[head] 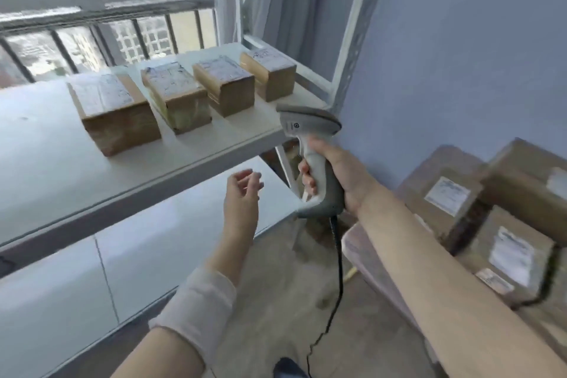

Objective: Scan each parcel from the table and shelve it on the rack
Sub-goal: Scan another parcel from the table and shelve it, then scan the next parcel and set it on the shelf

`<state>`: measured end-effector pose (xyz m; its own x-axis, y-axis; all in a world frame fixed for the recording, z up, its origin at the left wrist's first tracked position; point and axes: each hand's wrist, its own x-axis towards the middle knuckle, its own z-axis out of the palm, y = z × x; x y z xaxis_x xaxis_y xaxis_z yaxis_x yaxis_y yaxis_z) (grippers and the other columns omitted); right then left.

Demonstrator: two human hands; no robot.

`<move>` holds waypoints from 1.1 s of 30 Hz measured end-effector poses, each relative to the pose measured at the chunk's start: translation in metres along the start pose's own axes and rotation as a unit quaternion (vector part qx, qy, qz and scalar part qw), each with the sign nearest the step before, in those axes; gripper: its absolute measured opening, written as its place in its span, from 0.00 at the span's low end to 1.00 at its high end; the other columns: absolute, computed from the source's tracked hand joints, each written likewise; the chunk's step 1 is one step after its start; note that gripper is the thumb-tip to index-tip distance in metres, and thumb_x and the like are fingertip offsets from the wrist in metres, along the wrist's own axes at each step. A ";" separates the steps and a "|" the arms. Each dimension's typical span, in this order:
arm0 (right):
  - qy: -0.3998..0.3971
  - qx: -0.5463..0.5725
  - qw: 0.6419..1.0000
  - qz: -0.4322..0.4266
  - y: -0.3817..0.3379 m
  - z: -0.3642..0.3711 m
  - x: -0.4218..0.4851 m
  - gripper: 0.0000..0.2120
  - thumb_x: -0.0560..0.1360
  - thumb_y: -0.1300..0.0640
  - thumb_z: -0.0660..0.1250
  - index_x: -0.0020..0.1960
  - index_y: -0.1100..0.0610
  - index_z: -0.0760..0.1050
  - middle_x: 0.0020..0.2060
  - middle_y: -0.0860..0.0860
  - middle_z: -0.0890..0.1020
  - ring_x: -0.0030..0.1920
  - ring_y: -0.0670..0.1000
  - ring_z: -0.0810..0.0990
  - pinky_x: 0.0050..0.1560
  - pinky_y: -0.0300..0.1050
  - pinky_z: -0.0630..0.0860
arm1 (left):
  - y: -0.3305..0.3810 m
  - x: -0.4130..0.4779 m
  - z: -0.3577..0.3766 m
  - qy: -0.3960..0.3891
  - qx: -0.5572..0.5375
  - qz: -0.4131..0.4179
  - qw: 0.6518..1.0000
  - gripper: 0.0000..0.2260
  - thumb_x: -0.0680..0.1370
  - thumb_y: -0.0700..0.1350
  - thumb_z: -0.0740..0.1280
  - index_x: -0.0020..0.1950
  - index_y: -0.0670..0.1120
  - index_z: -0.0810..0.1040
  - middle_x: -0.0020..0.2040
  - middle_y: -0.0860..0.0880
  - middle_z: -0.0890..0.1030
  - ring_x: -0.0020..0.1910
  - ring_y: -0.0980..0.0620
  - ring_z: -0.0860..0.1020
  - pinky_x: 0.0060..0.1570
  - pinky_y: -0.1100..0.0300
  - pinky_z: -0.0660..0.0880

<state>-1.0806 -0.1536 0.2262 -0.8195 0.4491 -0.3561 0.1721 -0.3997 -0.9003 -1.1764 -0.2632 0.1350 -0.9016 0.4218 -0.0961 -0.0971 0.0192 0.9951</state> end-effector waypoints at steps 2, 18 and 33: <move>0.040 0.000 0.999 -0.004 0.008 -0.023 -0.038 0.17 0.77 0.47 0.62 0.37 0.59 0.71 0.26 0.51 0.74 0.22 0.48 0.70 0.24 0.38 0.68 | -0.019 -0.028 0.030 -0.070 0.038 -0.046 0.996 0.06 0.81 0.47 0.59 0.55 0.46 0.69 0.55 0.46 0.78 0.53 0.48 0.78 0.57 0.49 0.74; 0.330 0.106 0.933 -0.094 0.062 -0.261 -0.364 0.15 0.77 0.51 0.64 0.37 0.61 0.72 0.28 0.54 0.74 0.22 0.49 0.69 0.22 0.38 0.67 | -0.042 -0.303 0.294 -0.403 0.151 -0.057 0.901 0.07 0.79 0.48 0.63 0.55 0.47 0.72 0.51 0.49 0.78 0.55 0.47 0.78 0.58 0.50 0.74; 0.493 0.199 0.838 -0.121 0.119 -0.459 -0.583 0.13 0.76 0.49 0.64 0.41 0.60 0.72 0.28 0.53 0.76 0.21 0.48 0.70 0.22 0.39 0.69 | -0.084 -0.494 0.493 -0.493 0.323 -0.039 0.807 0.36 0.75 0.57 0.67 0.76 0.43 0.54 0.74 0.41 0.60 0.69 0.41 0.66 0.61 0.49 0.67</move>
<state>-0.3314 -0.0958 0.2116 0.0805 0.9190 -0.3860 -0.2916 -0.3486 -0.8908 -0.5149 -0.0265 0.1106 -0.0982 0.9070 -0.4095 0.3897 0.4136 0.8228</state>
